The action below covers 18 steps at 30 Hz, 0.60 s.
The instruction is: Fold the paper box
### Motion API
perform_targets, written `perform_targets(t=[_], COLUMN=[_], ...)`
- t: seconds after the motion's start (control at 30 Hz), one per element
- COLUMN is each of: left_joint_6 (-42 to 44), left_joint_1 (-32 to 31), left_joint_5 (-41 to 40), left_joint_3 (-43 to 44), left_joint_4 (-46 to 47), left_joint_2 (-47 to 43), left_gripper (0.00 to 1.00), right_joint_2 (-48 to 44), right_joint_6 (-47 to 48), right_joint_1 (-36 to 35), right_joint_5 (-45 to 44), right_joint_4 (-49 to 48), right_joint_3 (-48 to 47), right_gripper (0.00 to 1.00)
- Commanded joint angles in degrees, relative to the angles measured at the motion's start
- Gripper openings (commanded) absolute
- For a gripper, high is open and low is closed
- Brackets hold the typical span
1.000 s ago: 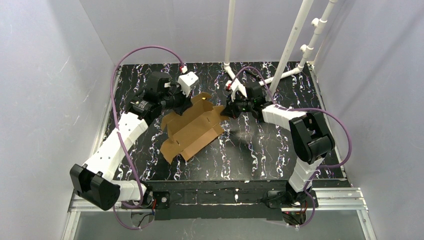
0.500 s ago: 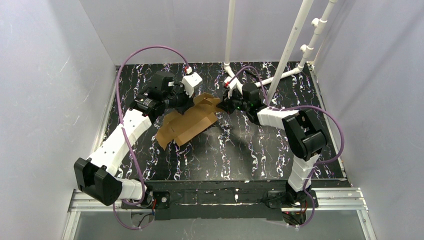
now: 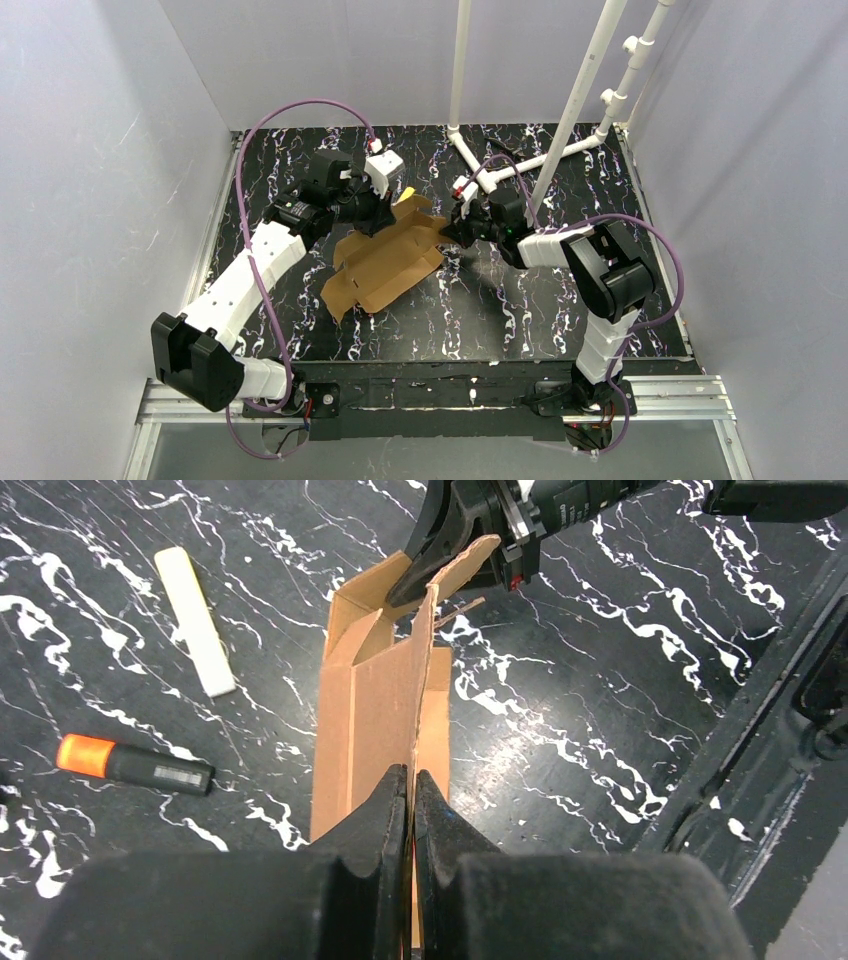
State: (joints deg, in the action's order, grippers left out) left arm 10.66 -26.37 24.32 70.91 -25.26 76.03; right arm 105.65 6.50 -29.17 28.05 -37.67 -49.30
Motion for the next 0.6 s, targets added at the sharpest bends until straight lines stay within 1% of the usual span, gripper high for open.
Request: perform_targets(t=[0.0, 0.2, 0.3, 0.57], left_joint_6=[-2.48, -5.96, -8.82, -15.35], left_joint_1=[-0.08, -0.08, -0.08, -0.08], left_joint_5=[2.48, 4.32, 4.46, 2.35], left_joint_3=[-1.88, -3.87, -4.42, -4.74], left_joint_4=[0.12, 0.93, 1.24, 0.11], left_joint_2=[-2.46, -3.36, -3.66, -3.83], left_gripper=[0.00, 0.00, 0.00, 0.00], right_joint_2=[-3.86, -4.66, -4.78, -6.48], right_joint_6=[0.97, -0.55, -0.61, 2.23], right_joint_1=[-0.25, -0.28, -0.53, -0.72], right_joint_5=[1.98, 1.81, 1.85, 4.21], right_joint_4=[-5.86, -13.01, -14.87, -14.49], right_joint_3=[2.68, 6.47, 7.61, 10.46], right_gripper=[0.01, 0.01, 0.01, 0.03])
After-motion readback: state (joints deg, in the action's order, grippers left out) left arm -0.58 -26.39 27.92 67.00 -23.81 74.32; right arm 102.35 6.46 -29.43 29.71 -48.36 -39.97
